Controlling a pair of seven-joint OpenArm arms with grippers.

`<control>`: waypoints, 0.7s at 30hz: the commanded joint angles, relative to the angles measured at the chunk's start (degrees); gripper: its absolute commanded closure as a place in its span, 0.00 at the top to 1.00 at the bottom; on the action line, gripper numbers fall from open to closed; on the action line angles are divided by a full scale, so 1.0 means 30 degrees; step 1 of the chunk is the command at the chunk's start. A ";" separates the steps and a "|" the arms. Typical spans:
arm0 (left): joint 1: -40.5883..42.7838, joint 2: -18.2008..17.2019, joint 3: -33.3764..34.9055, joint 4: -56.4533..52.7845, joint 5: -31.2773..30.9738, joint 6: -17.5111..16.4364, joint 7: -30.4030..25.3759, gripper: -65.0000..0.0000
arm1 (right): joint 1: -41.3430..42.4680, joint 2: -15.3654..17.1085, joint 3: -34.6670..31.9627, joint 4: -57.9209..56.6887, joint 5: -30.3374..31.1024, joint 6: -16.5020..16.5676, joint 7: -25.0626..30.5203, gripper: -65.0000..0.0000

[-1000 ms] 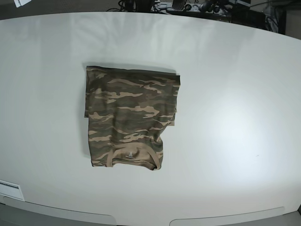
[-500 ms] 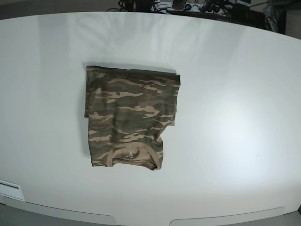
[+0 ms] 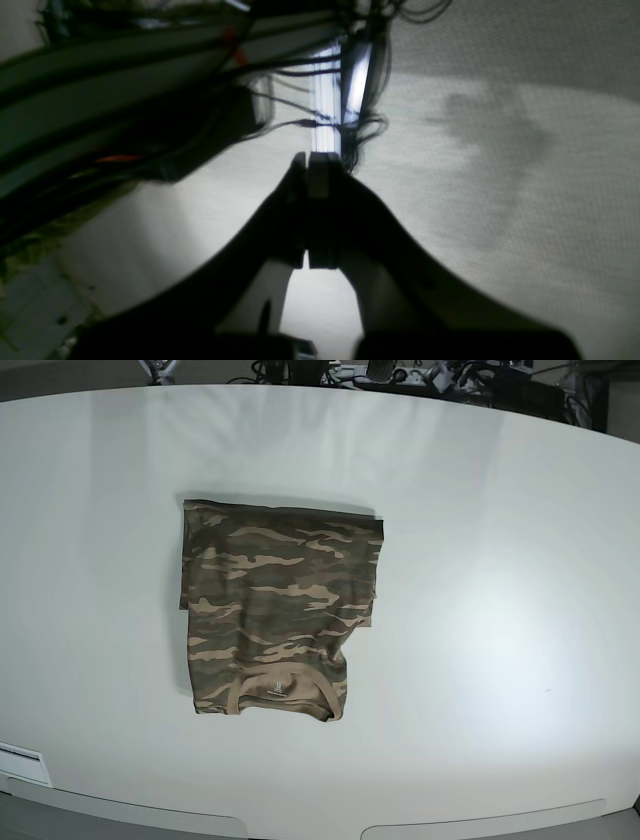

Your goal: Fold the T-shirt properly

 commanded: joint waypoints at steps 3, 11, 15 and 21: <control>-0.0823 0.0954 0.0000 -0.1078 0.2572 0.0364 -0.3359 0.00 | 0.0867 -0.0022 -0.1158 -0.1064 -0.1100 -0.1166 0.1268 0.00; -0.1464 0.3009 0.0401 -0.1435 0.3410 0.8058 -0.5719 0.00 | 0.2455 -0.1661 -0.2280 -0.2193 -0.3381 -0.3468 0.2157 0.00; -0.1967 0.3024 0.2849 -0.1938 0.2390 1.0703 -0.6040 0.00 | 0.2528 -0.2229 -0.2280 -0.2193 -0.4197 -0.4255 0.2805 0.00; -0.2506 0.3177 0.6193 -0.3075 0.0991 1.2007 -0.8174 0.00 | 0.2630 -0.2710 -0.2280 -0.2186 -0.4758 -0.4262 0.3082 0.00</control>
